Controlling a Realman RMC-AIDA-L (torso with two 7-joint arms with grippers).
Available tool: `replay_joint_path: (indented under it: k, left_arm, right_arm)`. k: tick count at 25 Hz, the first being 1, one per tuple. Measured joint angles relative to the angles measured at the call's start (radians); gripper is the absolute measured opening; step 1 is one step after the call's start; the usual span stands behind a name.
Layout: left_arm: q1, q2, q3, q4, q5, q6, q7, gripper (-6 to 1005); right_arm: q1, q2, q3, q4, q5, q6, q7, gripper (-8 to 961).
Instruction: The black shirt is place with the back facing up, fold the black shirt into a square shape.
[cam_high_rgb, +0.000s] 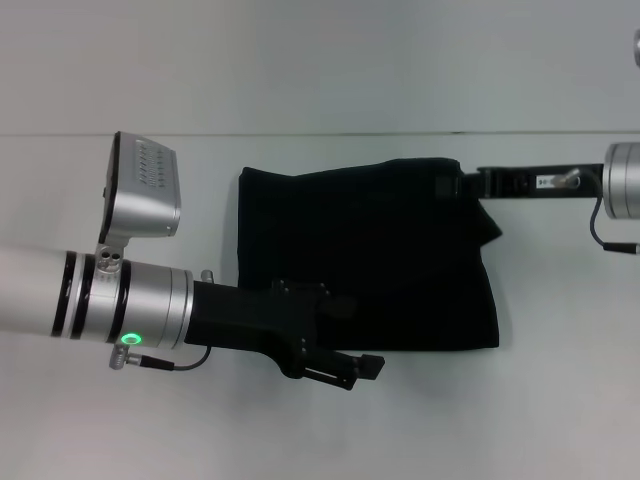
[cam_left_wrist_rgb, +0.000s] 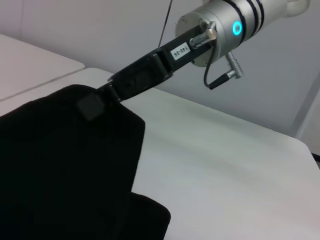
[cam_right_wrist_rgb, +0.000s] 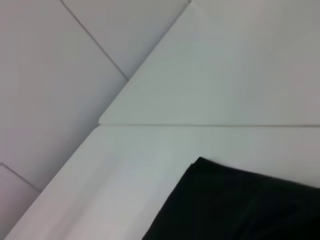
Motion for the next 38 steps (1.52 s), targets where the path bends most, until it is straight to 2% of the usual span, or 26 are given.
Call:
replay_joint_path:
  k: [14, 21, 26, 32, 34, 38]
  left_arm:
    - [-0.012, 0.002, 0.007, -0.001, 0.006, -0.006, -0.05, 934]
    - [-0.022, 0.0, 0.009, -0.007, 0.011, -0.055, -0.052, 934]
    - [-0.028, 0.003, 0.009, -0.007, 0.012, -0.074, -0.052, 934]
    - [-0.031, 0.002, 0.009, -0.008, 0.009, -0.084, -0.057, 934]
    - [-0.032, 0.002, 0.009, -0.007, 0.005, -0.089, -0.061, 934]
    - [-0.033, 0.001, 0.005, -0.005, 0.004, -0.101, -0.064, 934]
  right_arm:
    - [-0.084, -0.015, 0.0, 0.067, -0.036, 0.009, 0.005, 42]
    - [-0.093, -0.021, -0.006, 0.103, -0.038, 0.052, 0.005, 57]
    - [-0.093, -0.025, 0.015, 0.09, -0.037, 0.057, -0.018, 157]
    - [-0.053, -0.061, 0.044, 0.085, -0.053, 0.082, 0.073, 276]
    - [-0.032, -0.065, 0.043, 0.091, -0.076, 0.102, 0.115, 372]
    - [0.016, -0.055, 0.041, 0.126, -0.121, 0.145, 0.149, 558]
